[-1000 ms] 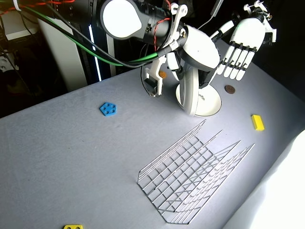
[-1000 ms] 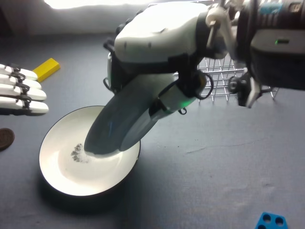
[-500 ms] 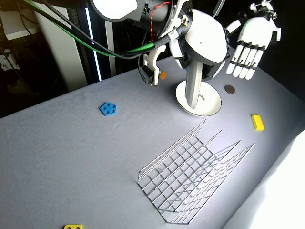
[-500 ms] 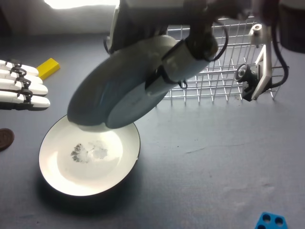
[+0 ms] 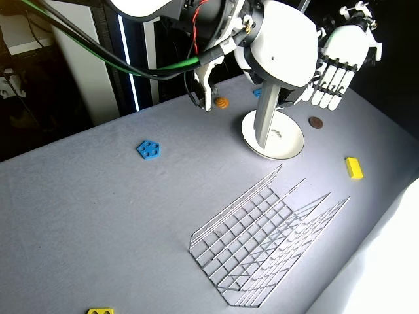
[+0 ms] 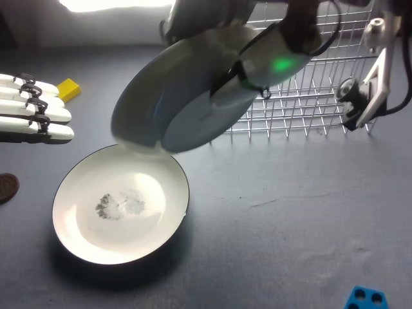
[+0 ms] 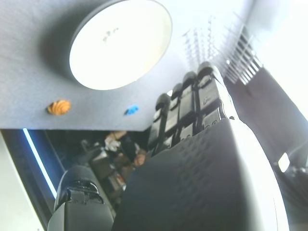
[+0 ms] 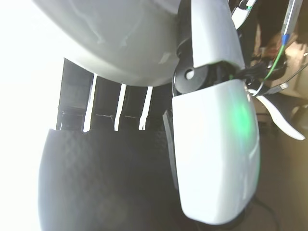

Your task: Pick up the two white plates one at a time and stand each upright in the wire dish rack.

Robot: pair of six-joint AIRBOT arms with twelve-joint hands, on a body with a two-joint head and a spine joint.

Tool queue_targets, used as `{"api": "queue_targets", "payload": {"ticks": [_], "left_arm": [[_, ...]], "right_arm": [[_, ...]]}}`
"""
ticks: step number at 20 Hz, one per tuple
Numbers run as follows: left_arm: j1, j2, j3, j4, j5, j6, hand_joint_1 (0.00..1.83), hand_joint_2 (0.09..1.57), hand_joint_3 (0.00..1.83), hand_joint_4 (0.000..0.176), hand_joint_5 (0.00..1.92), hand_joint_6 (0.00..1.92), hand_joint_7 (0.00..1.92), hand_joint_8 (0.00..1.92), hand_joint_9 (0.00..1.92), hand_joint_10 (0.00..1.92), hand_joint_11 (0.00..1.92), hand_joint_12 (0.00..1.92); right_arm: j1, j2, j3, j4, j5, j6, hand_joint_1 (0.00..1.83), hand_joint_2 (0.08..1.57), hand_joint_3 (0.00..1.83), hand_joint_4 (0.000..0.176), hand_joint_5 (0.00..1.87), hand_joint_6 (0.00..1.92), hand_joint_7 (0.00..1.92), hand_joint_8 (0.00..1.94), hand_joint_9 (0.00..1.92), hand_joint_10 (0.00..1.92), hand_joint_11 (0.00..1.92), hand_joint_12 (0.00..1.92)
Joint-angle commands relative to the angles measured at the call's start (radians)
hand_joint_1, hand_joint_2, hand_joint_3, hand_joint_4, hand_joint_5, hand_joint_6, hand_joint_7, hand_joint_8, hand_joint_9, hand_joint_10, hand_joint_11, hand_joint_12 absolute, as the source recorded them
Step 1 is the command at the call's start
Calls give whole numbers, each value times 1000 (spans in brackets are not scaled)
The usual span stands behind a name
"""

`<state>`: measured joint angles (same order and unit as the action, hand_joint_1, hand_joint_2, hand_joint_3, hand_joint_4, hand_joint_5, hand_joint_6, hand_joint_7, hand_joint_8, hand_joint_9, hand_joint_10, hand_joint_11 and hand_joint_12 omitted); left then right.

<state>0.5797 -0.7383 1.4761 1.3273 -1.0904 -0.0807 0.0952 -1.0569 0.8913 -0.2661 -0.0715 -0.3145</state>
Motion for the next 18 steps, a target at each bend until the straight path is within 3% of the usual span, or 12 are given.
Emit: {"api": "queue_targets", "payload": {"ticks": [1, 6, 9, 18], "left_arm": [[-12, 1, 12, -73, -42, -3, 0, 1006, 1, 0, 40, 0, 0, 0, 0, 0, 0, 0], [-13, -6, 18, -52, -44, -3, 0, 1008, 2, 0, 39, 1, 0, 0, 0, 0, 0, 0], [-21, -7, 13, -41, -44, -3, 0, 1009, 2, 0, 45, 2, 0, 0, 0, 0, 0, 0], [-41, -12, 11, -23, -44, -3, 0, 1003, 0, 0, 41, 1, 0, 0, 0, 0, 0, 0]], "right_arm": [[10, 10, -1, 10, 156, 21, 1396, 1041, 0, 0, 1029, 849, 1154, 644, 1123, 874, 1057, 891], [-10, 46, 1, 11, 223, 62, 1396, 1041, 1, 0, 1029, 849, 1146, 658, 1127, 870, 1050, 918], [-34, 64, 27, 11, 316, 135, 1394, 1050, 1, 0, 1009, 854, 1119, 722, 1110, 910, 1027, 947], [-42, 69, 104, 12, 307, 193, 1394, 1050, 1, 0, 1020, 829, 1122, 747, 1093, 915, 1014, 972]]}}
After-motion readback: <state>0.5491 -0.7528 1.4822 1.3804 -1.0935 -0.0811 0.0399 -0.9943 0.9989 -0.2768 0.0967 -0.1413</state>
